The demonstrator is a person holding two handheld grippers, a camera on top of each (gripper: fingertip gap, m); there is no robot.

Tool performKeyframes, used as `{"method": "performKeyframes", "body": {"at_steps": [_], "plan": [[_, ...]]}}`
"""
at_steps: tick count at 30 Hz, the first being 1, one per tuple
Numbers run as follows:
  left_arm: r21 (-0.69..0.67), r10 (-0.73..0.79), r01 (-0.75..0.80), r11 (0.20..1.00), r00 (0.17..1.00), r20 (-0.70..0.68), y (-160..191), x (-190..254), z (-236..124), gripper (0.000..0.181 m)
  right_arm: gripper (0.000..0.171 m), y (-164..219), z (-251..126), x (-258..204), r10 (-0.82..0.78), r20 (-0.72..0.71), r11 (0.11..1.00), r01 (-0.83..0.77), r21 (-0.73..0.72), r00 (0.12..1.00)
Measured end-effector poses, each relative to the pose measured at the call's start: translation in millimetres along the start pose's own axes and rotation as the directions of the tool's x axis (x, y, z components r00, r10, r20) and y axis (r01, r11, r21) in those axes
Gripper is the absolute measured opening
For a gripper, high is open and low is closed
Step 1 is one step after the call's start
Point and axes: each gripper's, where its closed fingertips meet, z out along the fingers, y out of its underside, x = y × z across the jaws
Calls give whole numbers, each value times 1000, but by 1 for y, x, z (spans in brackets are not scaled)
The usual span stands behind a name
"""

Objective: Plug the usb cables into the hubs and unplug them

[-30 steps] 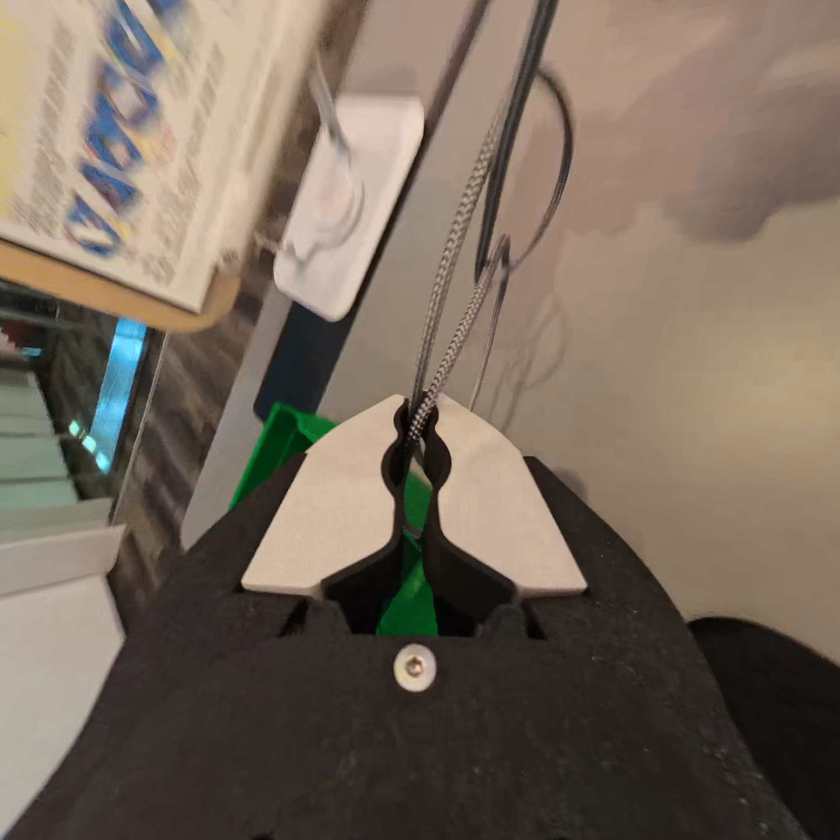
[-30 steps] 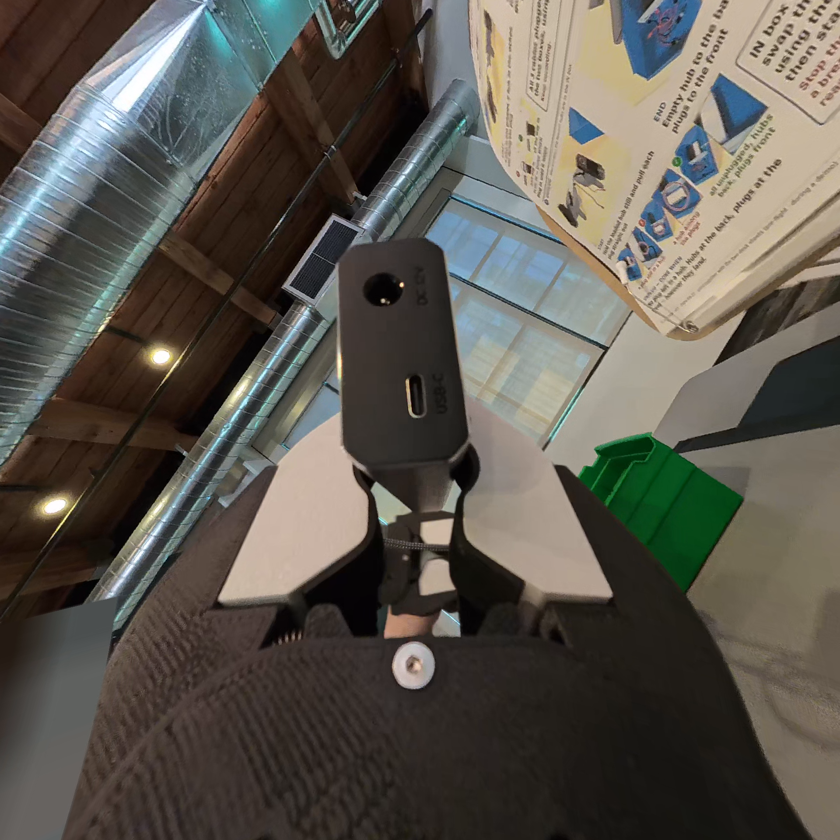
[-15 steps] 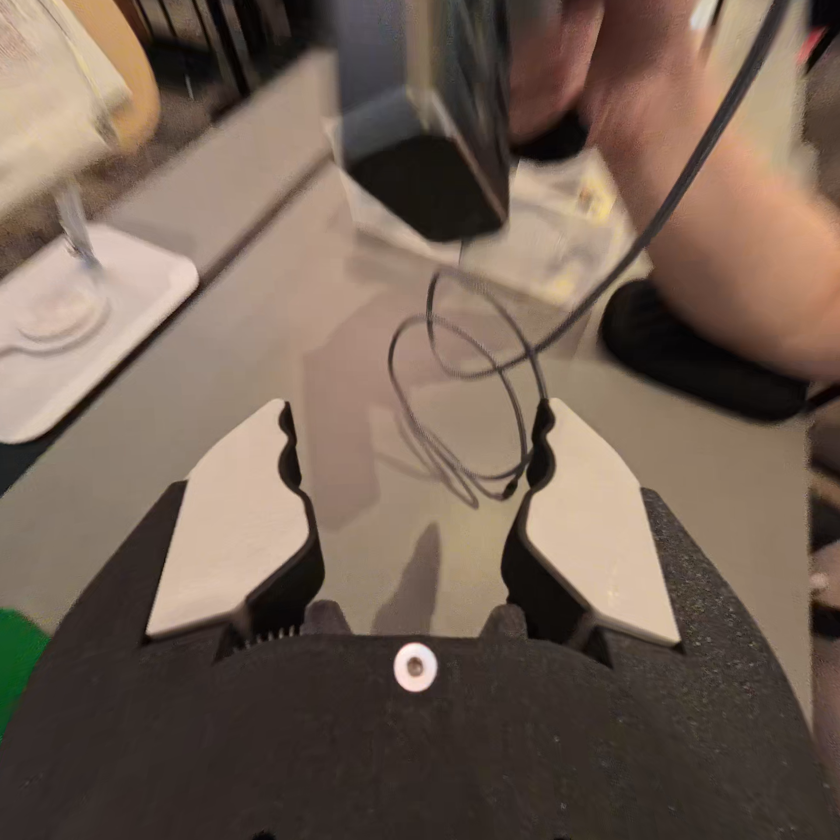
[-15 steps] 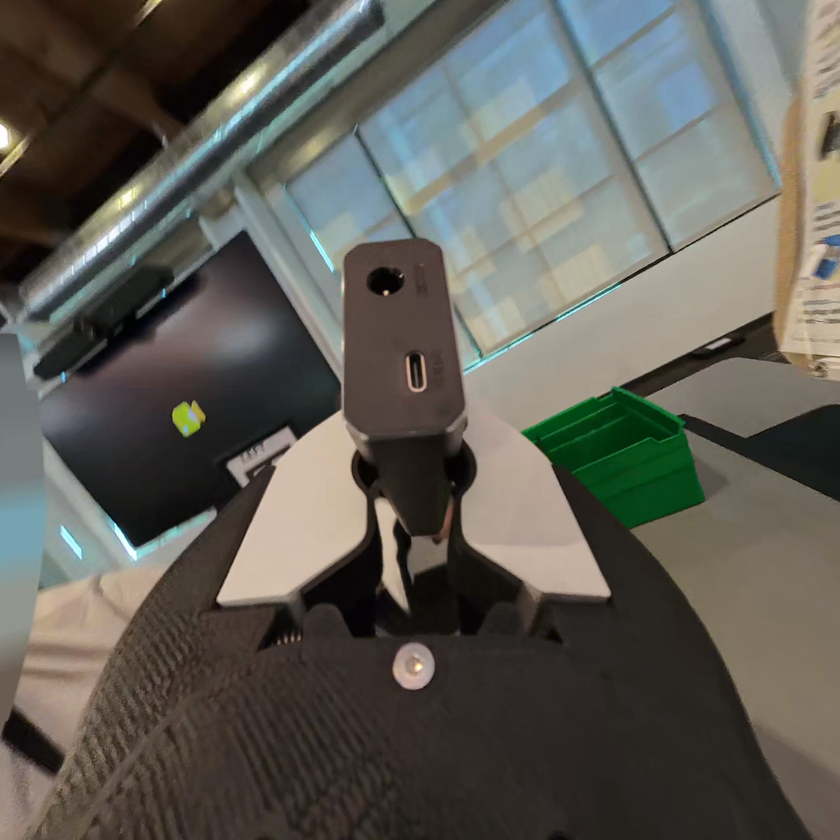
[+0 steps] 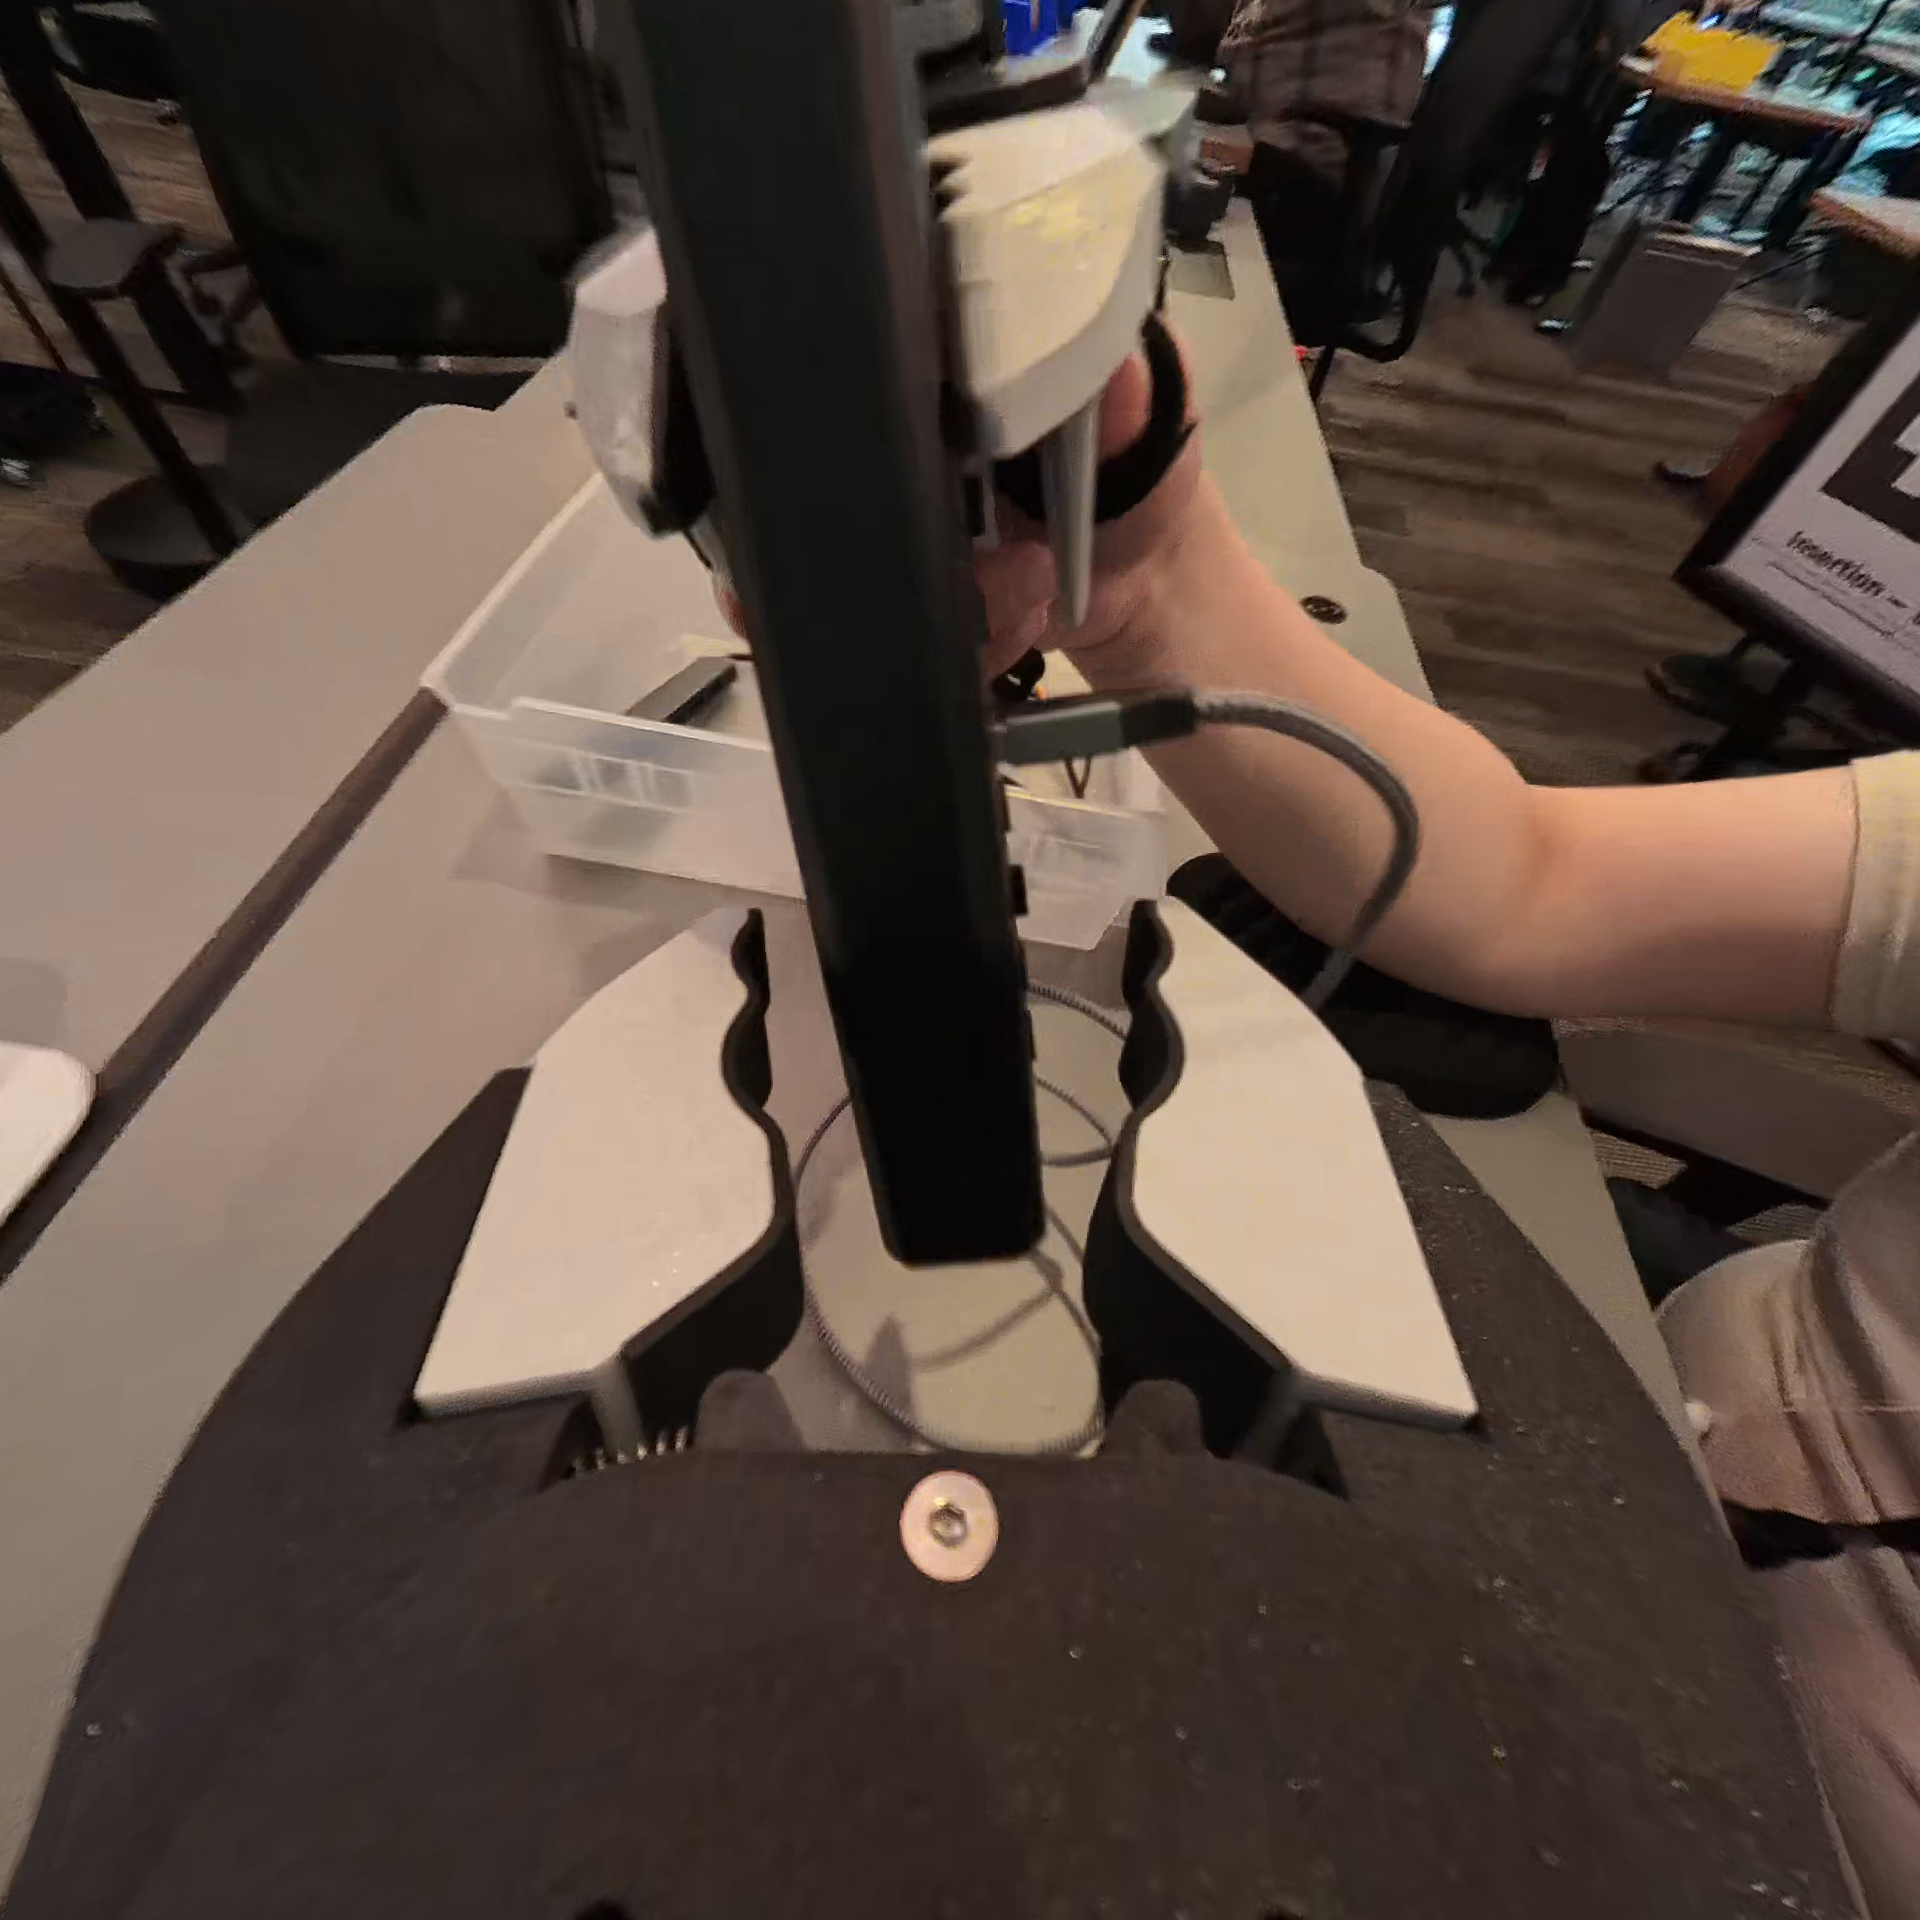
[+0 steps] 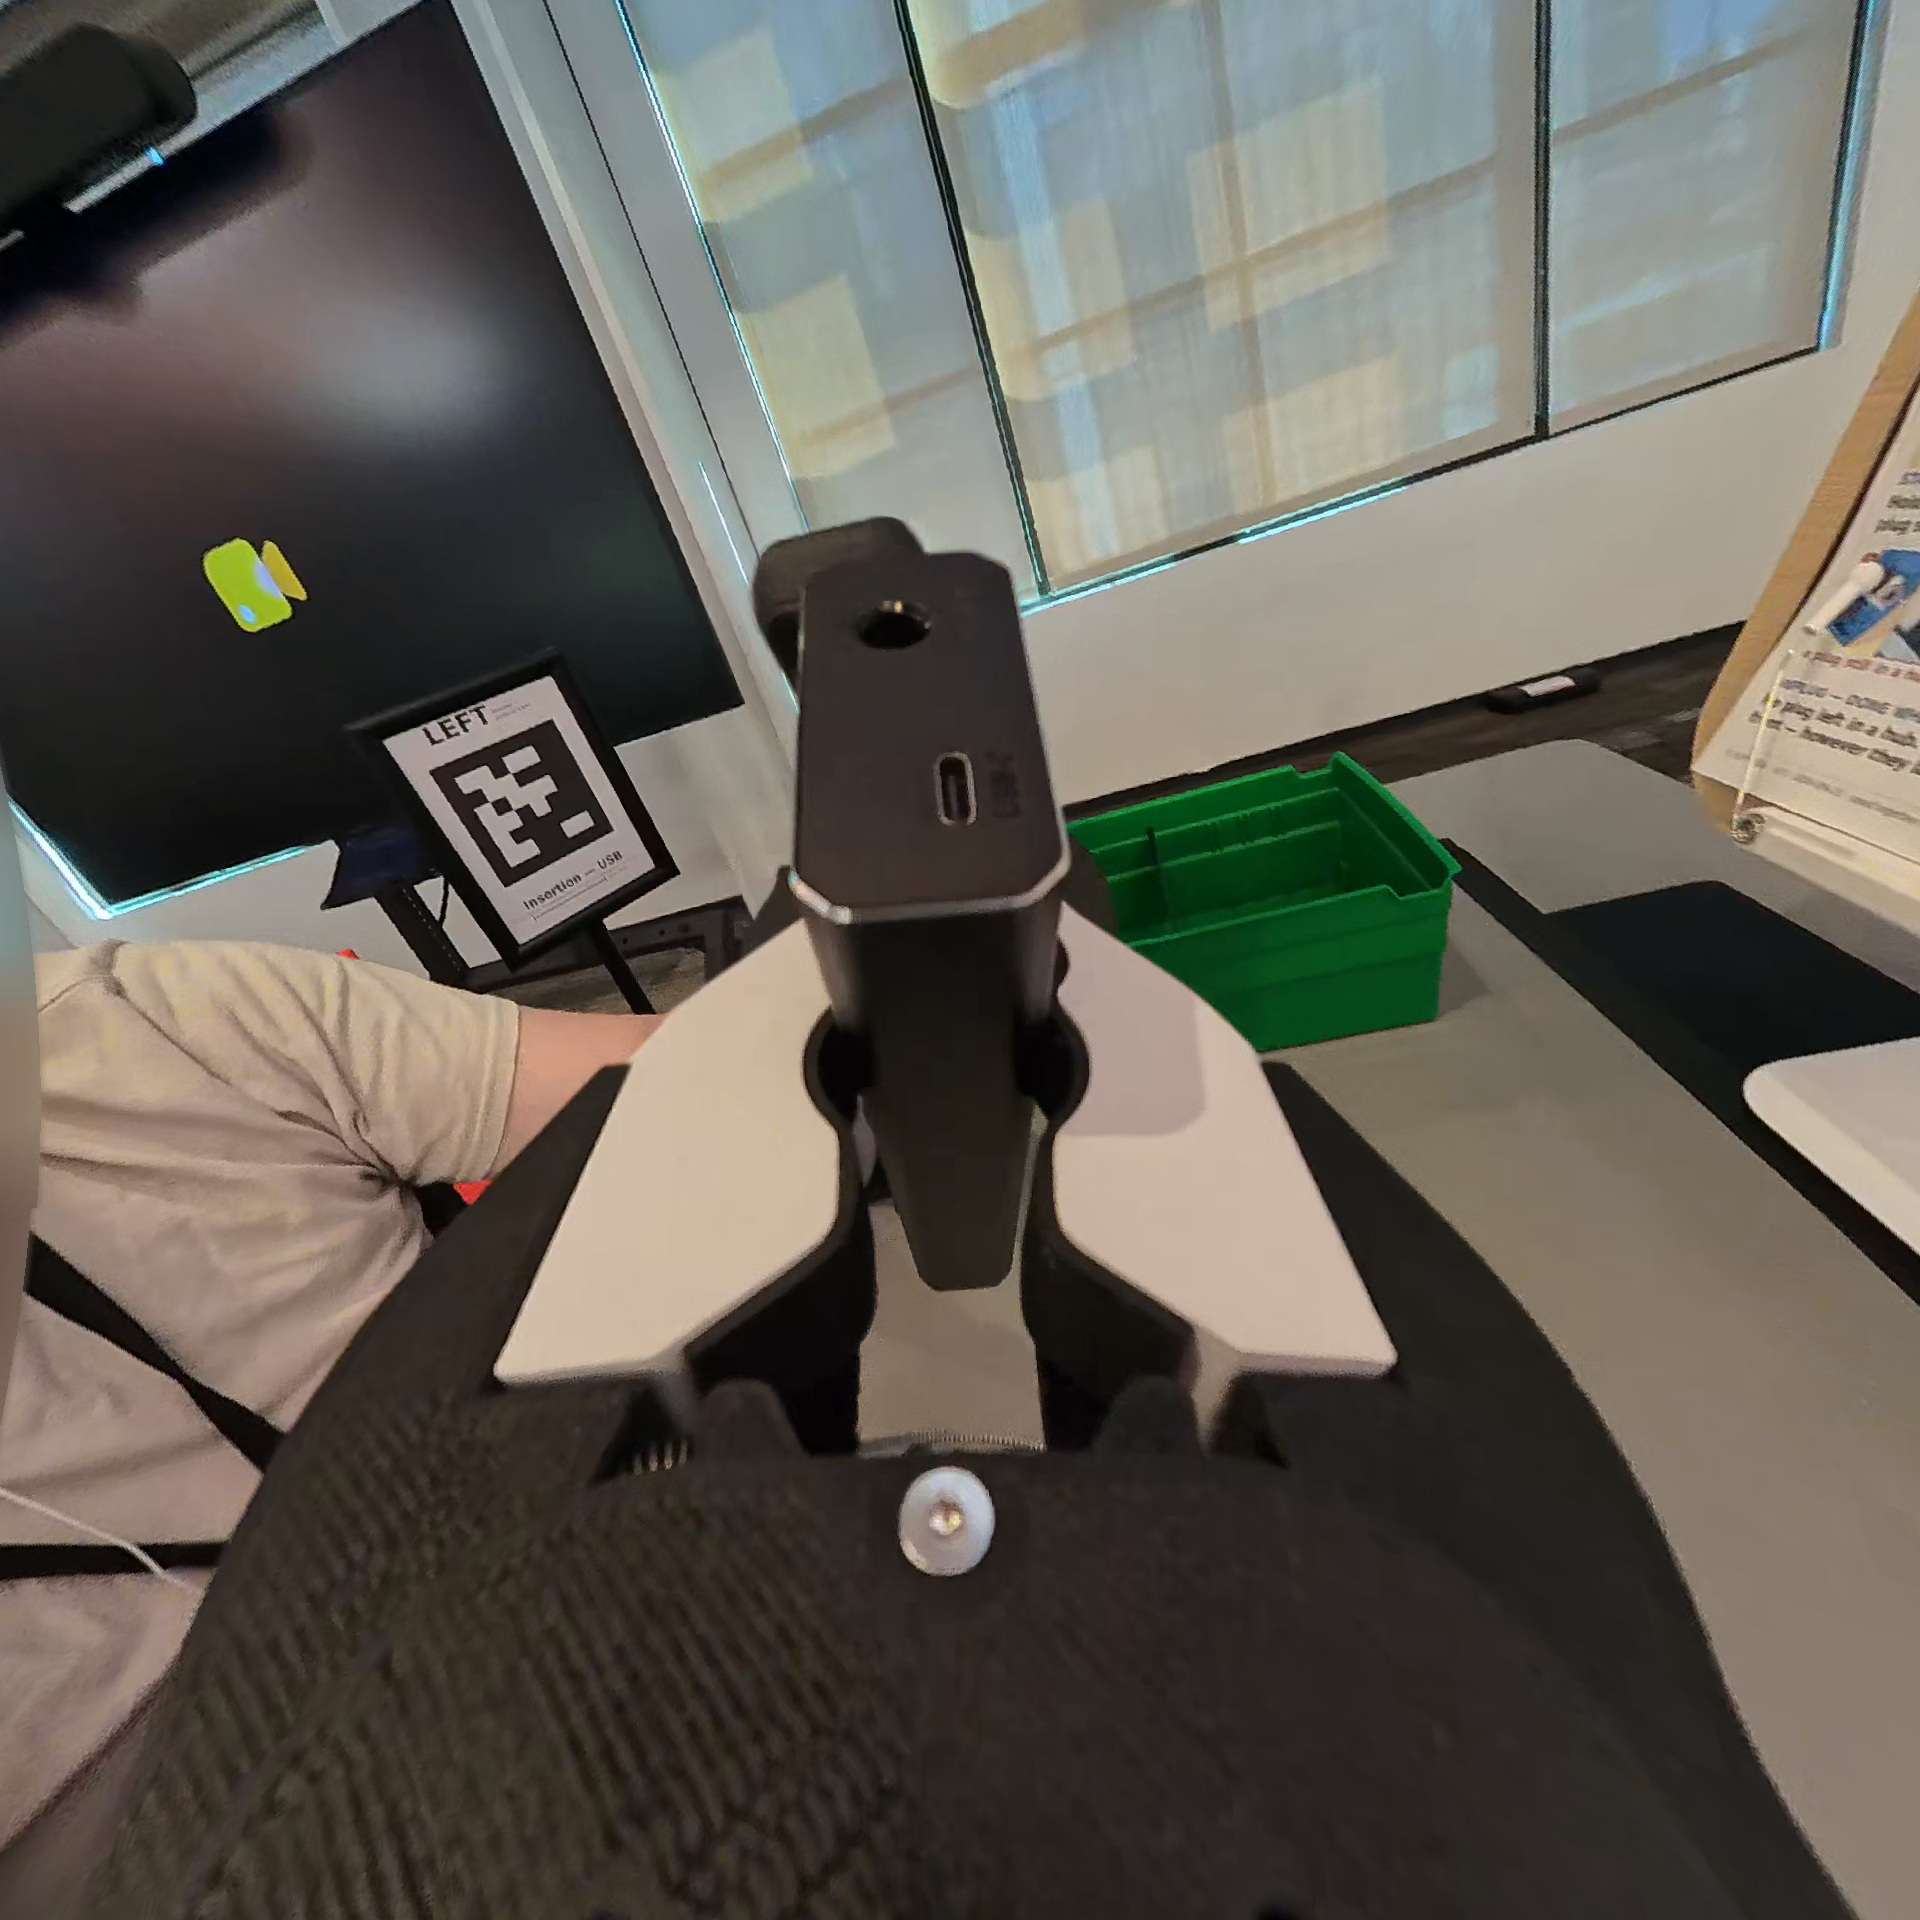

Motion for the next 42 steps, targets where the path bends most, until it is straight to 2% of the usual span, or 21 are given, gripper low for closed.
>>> {"method": "performKeyframes", "body": {"at_steps": [2,4,7,10,13,17,24,27,32,34,37,39,42], "plan": [[-28,-43,42,999,997,-68,6,-3,19,63,31,3,-4,0,-7,-7,1000,7,-29,1000],[-32,-70,65,997,978,-197,9,6,27,36,31,6,-6,2,-38,-32,998,36,-53,999],[18,-18,20,1000,992,-126,16,-3,35,31,31,12,-5,8,-58,-67,995,52,-88,996],[30,-13,16,999,996,-85,19,-10,37,32,31,18,1,12,-80,-81,990,70,-120,993],[113,-61,81,990,984,-170,12,-4,33,42,31,20,10,12,-75,-86,989,62,-135,993],[110,-36,51,993,991,-131,19,-11,35,36,31,23,15,13,-142,-138,976,116,-182,980],[168,13,1,986,997,-82,9,-10,31,34,31,17,19,4,-181,-140,973,156,-171,973],[124,33,-22,992,996,-85,16,-6,33,33,31,19,21,1,-193,-133,967,166,-191,972],[224,41,-25,974,997,-68,4,-4,33,31,35,8,27,-4,-208,-166,973,186,-138,964],[241,40,-24,970,997,-62,2,-4,33,31,44,-3,31,-8,-210,-203,976,195,-93,956],[285,51,-43,958,999,-19,-2,-7,31,30,56,-18,28,-2,-273,-364,962,262,-78,891],[293,39,-40,955,999,8,-5,-13,25,31,86,-32,18,9,-341,-545,934,341,-106,766],[319,31,-65,946,993,110,-10,-30,10,30,81,-58,17,-12,-471,-672,826,553,-108,572]]}}
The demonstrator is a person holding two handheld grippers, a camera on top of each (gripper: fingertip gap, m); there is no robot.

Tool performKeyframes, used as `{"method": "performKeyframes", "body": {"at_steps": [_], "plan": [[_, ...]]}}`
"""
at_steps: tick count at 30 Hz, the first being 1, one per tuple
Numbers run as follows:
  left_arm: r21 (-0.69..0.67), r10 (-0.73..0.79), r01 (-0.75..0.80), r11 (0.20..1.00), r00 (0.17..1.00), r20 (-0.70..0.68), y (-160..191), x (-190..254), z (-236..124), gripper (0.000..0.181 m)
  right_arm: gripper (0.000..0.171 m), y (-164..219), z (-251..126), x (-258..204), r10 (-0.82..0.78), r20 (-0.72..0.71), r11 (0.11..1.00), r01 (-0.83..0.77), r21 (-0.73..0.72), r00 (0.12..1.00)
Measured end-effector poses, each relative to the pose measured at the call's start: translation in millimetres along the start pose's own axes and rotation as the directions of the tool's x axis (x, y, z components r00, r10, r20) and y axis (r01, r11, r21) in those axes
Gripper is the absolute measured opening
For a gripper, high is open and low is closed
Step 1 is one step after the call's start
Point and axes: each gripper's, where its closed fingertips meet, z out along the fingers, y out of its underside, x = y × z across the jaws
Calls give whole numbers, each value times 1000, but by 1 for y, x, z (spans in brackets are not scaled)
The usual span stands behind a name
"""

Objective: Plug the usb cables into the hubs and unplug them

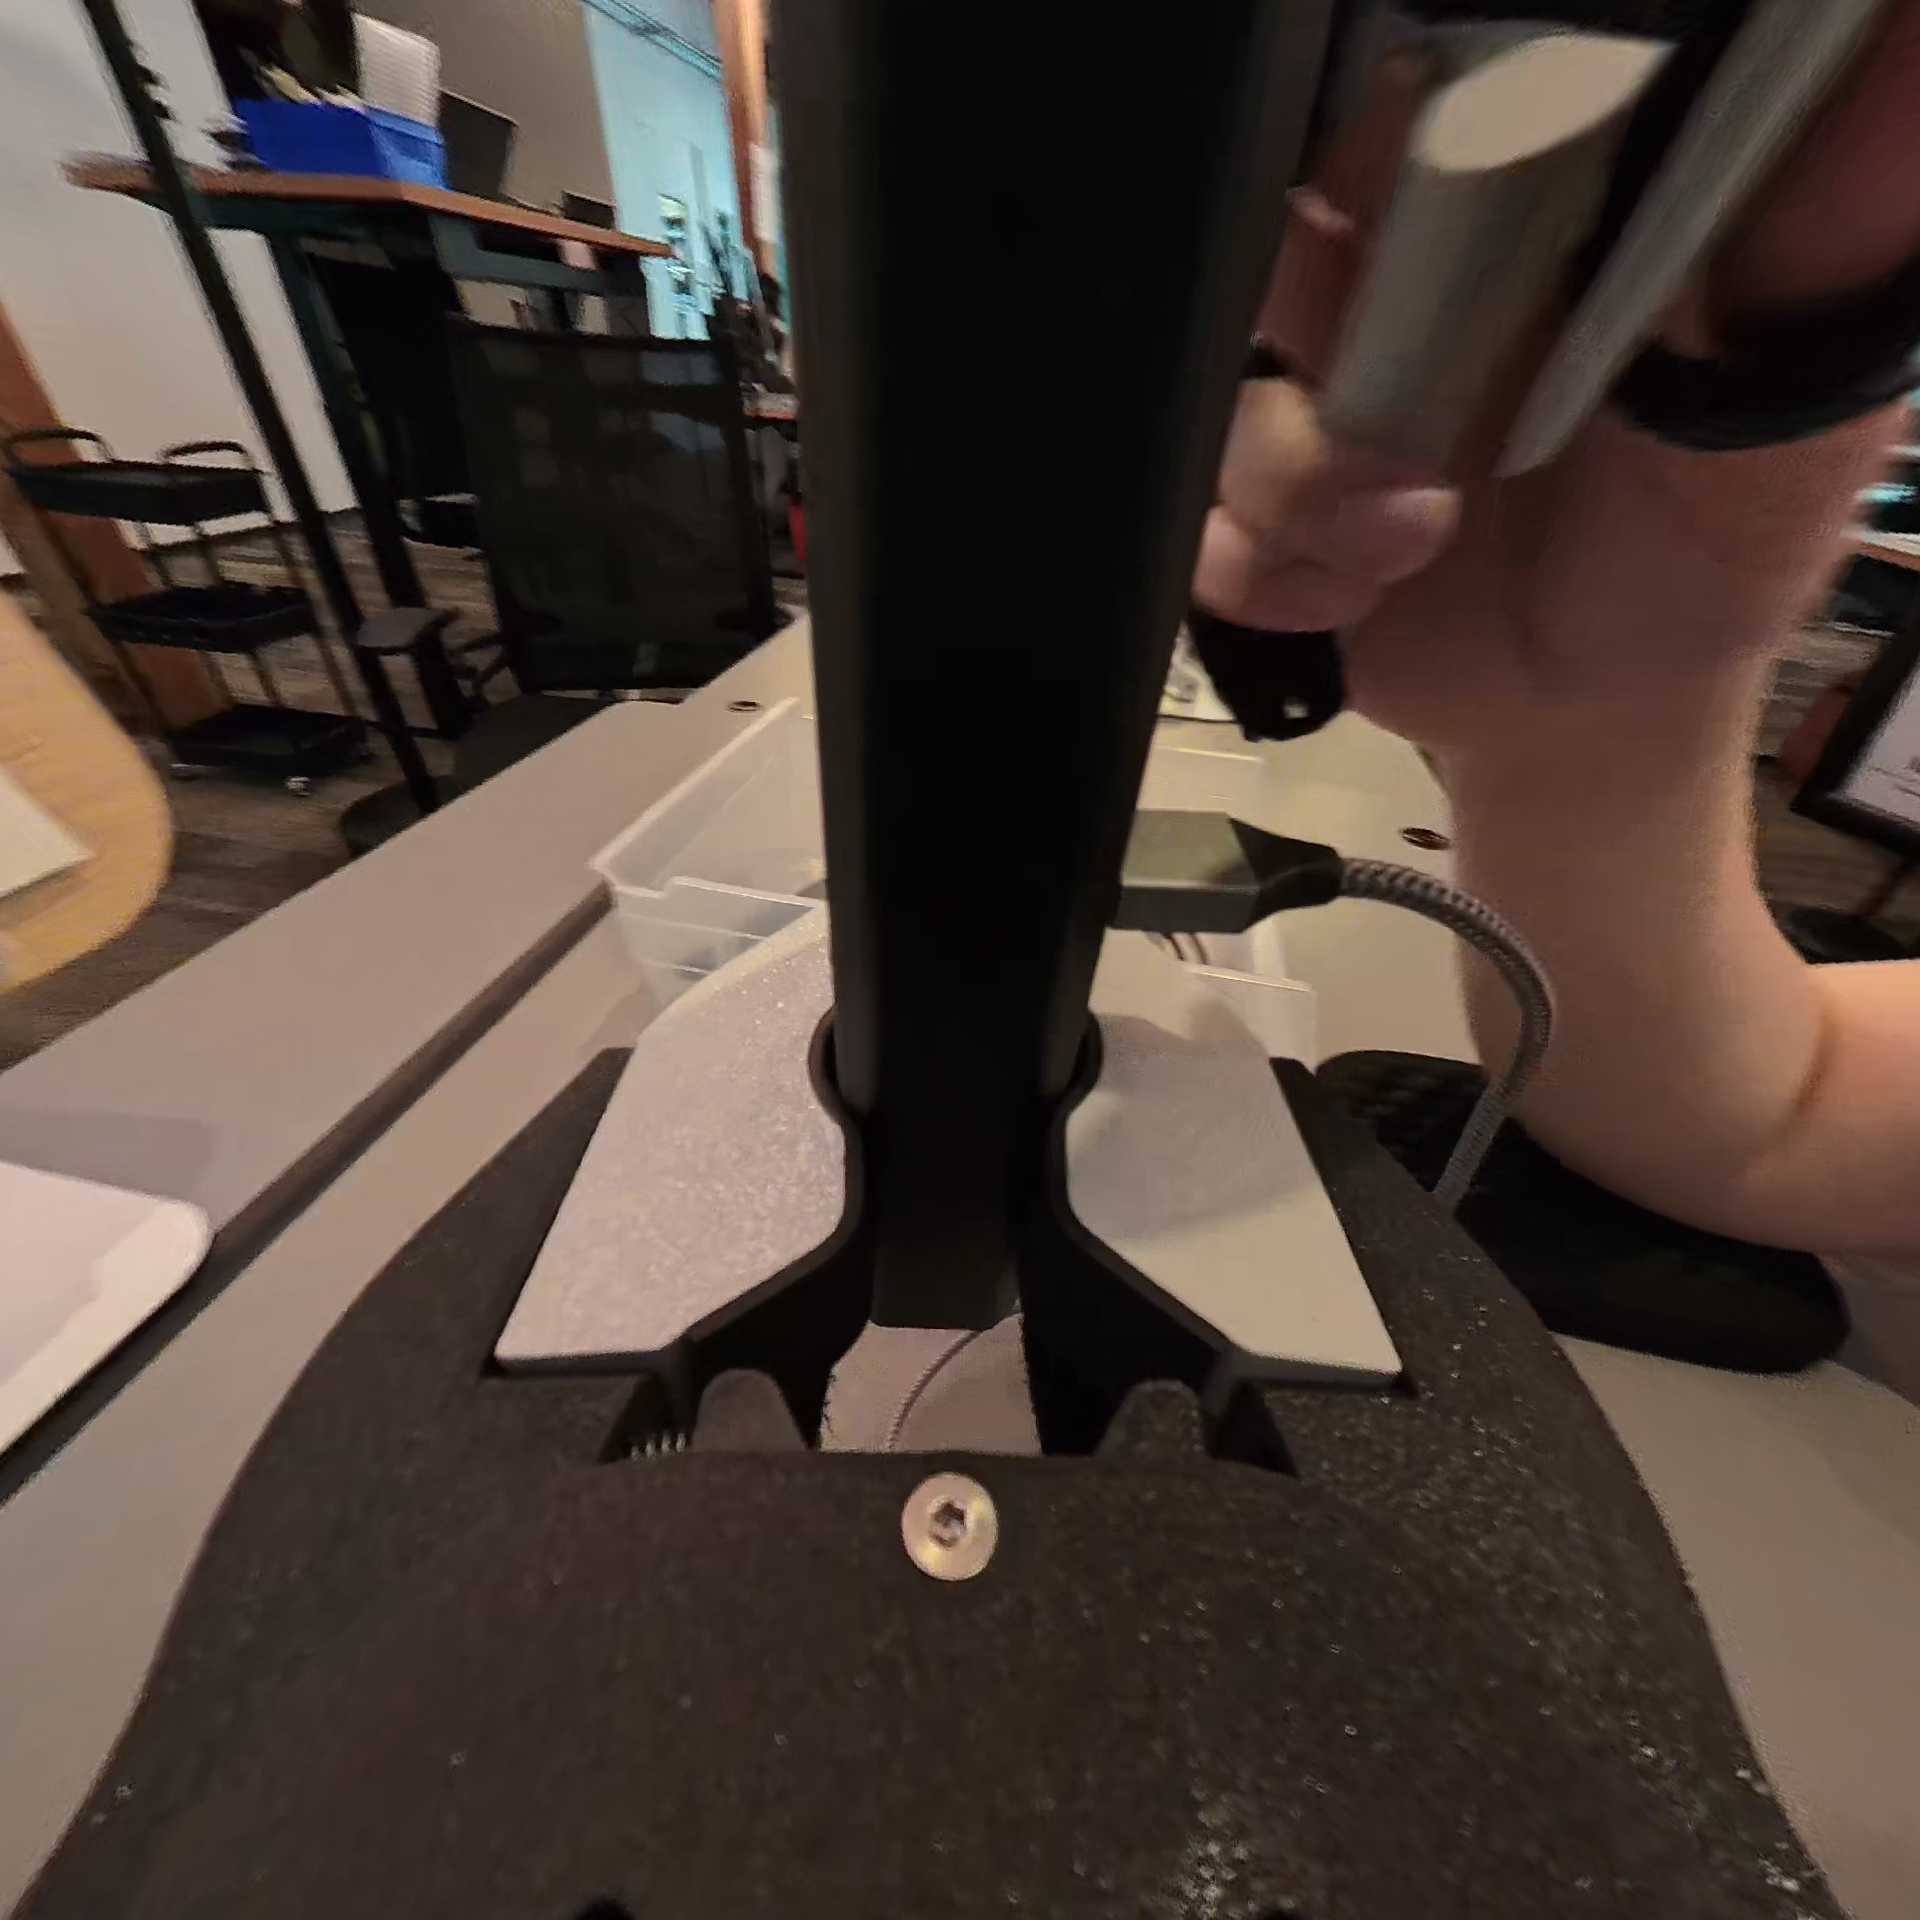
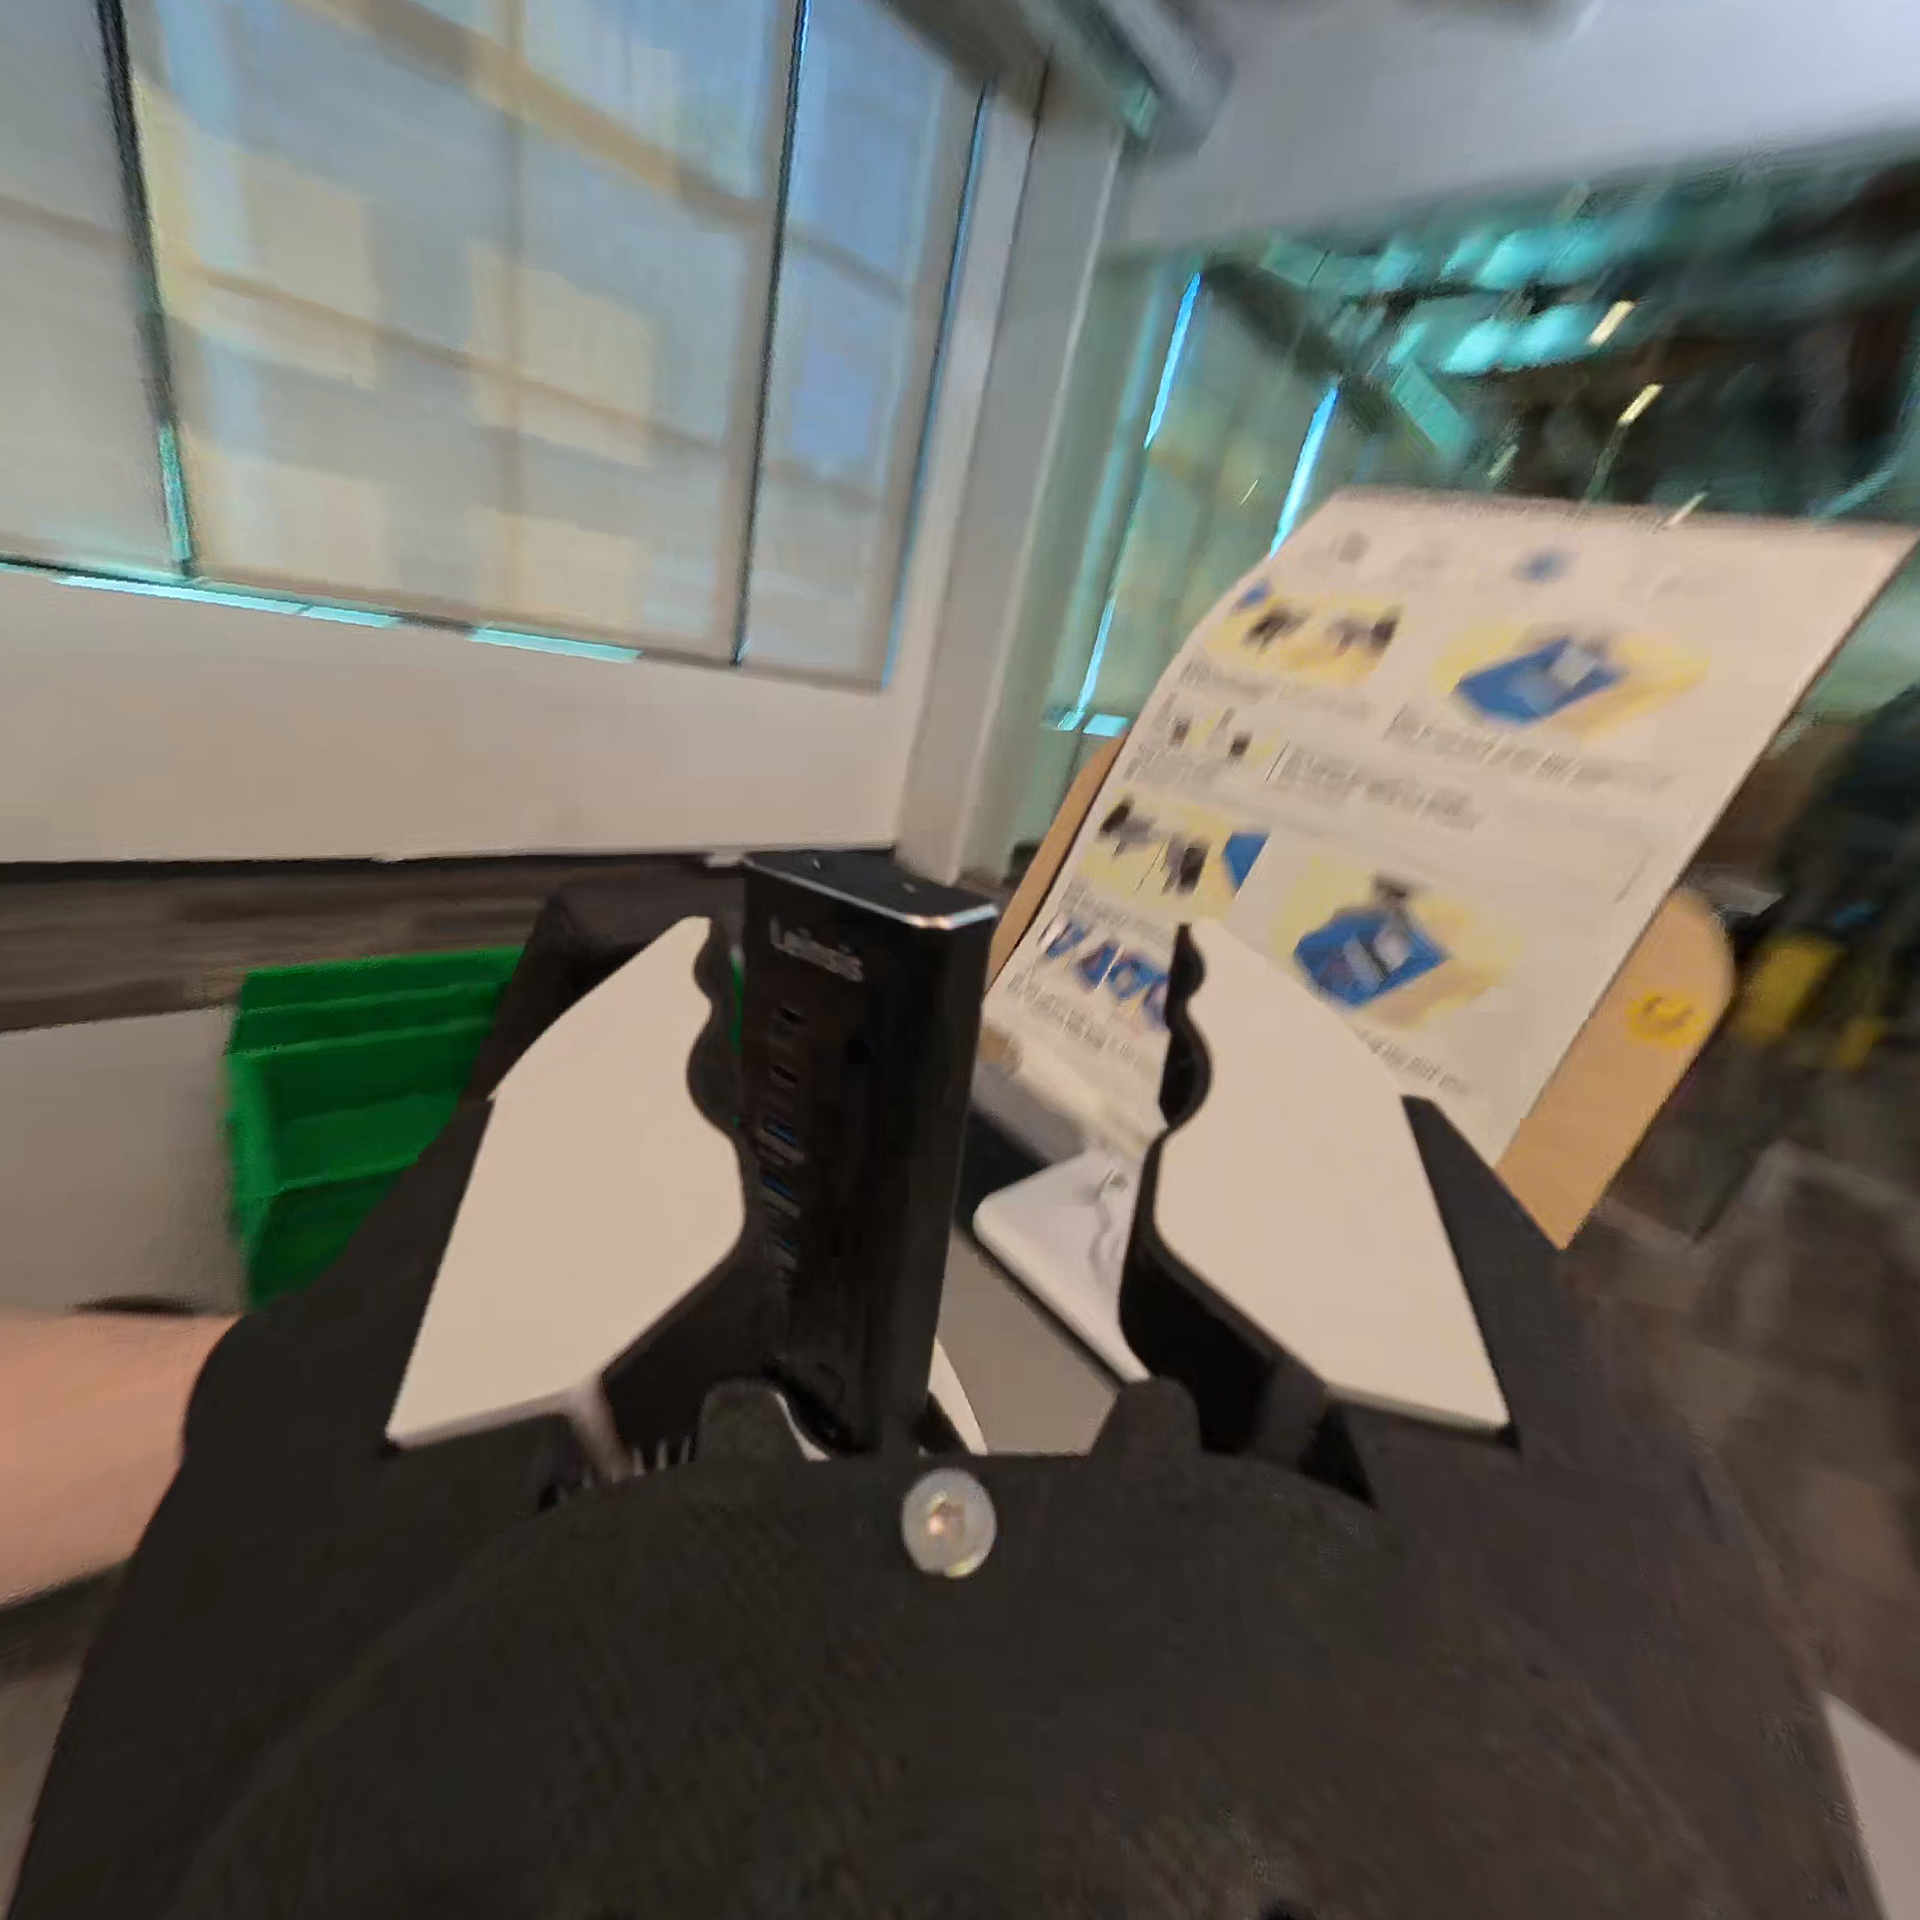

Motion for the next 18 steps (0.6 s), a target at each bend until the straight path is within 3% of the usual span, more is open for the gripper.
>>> {"method": "performKeyframes", "body": {"at_steps": [3,6,12,18], "plan": [[30,-36,33,999,995,92,-8,-21,-15,31,56,-23,-5,-21,-121,-114,981,136,140,986],[66,-72,60,996,978,196,-13,-43,-30,31,48,-8,6,-37,-209,-206,964,237,123,956],[63,-75,58,996,945,318,-6,-65,-40,31,51,56,37,-46,-83,-158,997,83,-6,984],[62,-74,55,997,928,365,2,-72,-38,30,43,90,48,-46,-69,-140,990,51,-130,988]]}}
